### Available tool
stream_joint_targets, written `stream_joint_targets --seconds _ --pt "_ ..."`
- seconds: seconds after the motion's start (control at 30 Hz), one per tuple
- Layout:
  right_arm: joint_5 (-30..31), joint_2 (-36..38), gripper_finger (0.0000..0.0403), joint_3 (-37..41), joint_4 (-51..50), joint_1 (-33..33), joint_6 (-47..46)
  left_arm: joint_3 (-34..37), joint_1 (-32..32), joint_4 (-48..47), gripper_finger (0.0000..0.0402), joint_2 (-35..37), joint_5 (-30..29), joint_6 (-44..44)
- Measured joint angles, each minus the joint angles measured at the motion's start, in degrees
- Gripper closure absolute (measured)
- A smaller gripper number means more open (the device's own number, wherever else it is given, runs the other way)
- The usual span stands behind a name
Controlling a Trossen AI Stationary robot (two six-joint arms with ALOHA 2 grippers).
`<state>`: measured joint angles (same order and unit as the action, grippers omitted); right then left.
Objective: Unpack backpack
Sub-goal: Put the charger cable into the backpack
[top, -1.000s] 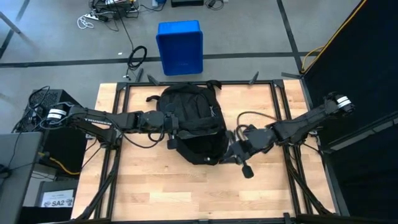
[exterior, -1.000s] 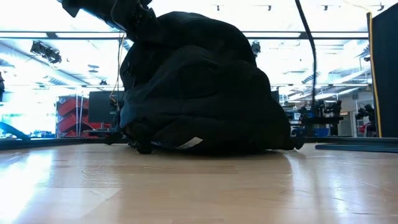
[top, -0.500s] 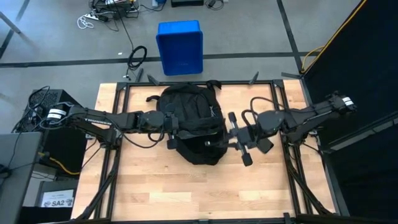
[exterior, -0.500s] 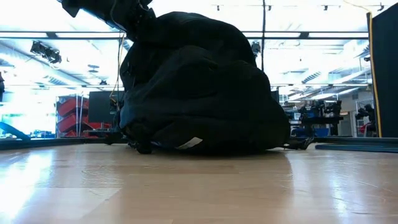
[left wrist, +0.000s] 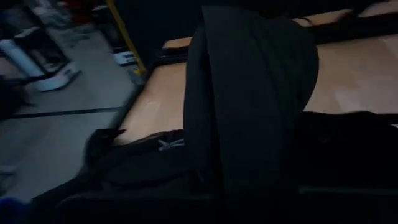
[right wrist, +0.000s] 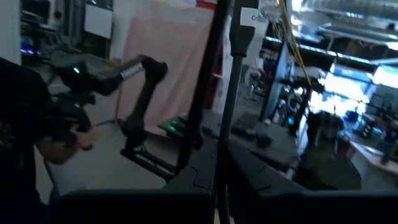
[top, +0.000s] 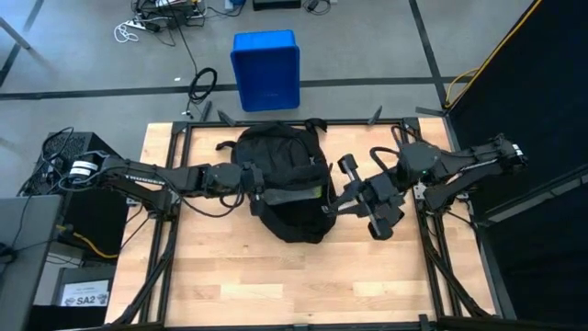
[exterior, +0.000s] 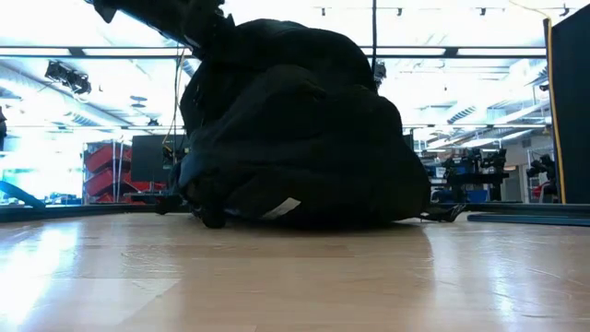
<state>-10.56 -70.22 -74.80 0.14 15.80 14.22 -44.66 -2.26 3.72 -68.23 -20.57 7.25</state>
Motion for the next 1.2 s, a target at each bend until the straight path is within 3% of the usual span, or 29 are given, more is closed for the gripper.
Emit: stream_joint_targets --seconds 0.17,0.33,0.8,1.03,1.2 --pt "-0.1 0.0 0.0403 -1.2 0.5 2.5 0.3 0.0 0.0 1.0 0.0402 0.0 -8.1 0.0" --pt "0.0 0.0 0.0403 -2.4 1.7 5.9 1.7 0.0 0.0 1.1 0.0402 0.0 -12.4 -1.1" --pt "0.0 0.0 0.0403 -4.7 3.7 10.3 8.2 0.0 0.0 1.1 0.0402 0.0 -12.8 -3.9" --pt "-0.3 -2.4 0.0403 -4.7 2.1 7.9 7.8 0.0 0.0 1.1 0.0402 0.0 -11.9 -4.2" --pt "-4.1 -5.9 0.0403 -4.7 2.1 4.2 5.7 0.0 0.0 1.4 0.0402 0.0 -11.7 -4.2"
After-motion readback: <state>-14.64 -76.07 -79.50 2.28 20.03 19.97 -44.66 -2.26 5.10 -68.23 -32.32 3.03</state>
